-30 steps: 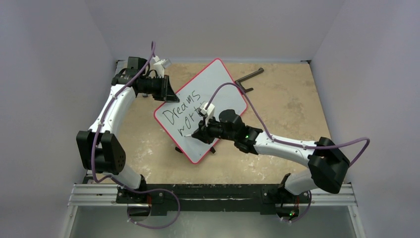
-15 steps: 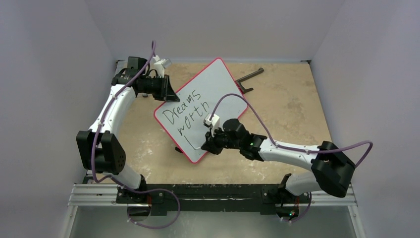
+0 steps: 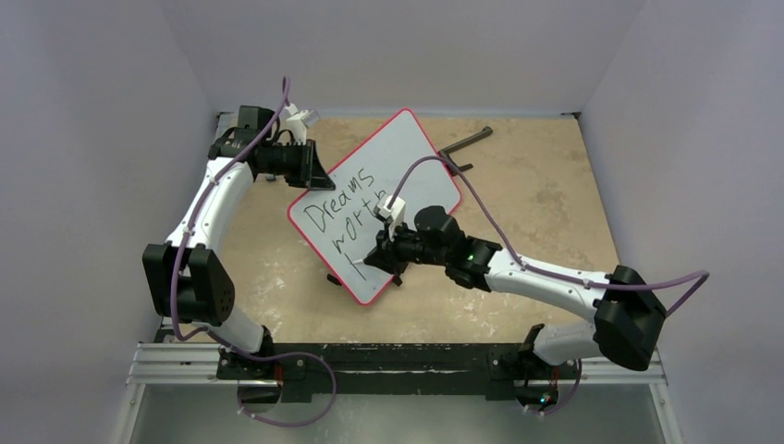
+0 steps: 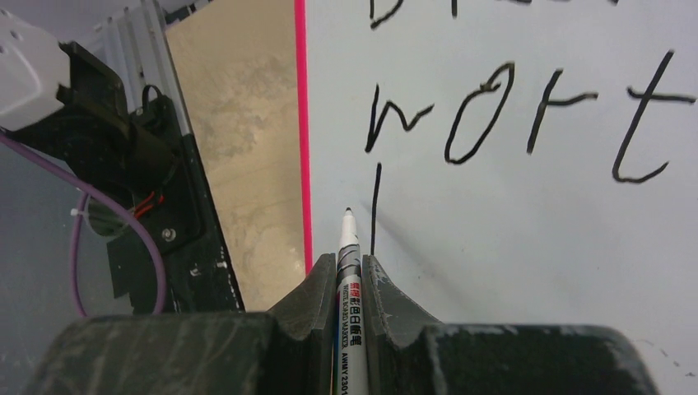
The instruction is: Write a sentence on the whiteboard
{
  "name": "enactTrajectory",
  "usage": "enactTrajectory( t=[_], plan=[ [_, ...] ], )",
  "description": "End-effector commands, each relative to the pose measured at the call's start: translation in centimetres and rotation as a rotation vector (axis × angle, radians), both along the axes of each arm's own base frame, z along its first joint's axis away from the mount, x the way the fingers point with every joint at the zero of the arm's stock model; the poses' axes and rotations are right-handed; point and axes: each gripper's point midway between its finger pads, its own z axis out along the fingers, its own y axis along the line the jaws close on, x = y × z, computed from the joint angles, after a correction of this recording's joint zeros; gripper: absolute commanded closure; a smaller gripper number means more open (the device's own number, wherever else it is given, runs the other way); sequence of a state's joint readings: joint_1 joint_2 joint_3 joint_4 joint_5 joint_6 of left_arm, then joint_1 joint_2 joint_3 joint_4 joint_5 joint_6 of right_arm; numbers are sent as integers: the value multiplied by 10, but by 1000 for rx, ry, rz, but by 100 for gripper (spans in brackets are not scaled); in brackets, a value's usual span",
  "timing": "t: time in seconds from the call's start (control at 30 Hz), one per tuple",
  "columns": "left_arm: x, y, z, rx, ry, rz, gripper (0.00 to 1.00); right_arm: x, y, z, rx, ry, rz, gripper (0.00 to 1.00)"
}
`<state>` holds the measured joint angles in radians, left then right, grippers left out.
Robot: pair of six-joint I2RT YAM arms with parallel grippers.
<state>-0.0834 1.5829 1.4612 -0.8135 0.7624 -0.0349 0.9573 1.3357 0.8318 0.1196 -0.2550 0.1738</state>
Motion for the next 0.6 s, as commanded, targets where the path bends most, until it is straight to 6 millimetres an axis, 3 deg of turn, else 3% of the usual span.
enactTrajectory(
  t=[0.0,0.3,0.57],
  plan=[
    [23,22,4,100,-119,62,100,12,15,39,76,-67,-10,100],
    [22,22,6,98,-125,61,100,31,29,35,78,-53,-68,100],
    [22,22,8,95,-130,60,100,44,23,24,40,-58,-142,100]
  ],
)
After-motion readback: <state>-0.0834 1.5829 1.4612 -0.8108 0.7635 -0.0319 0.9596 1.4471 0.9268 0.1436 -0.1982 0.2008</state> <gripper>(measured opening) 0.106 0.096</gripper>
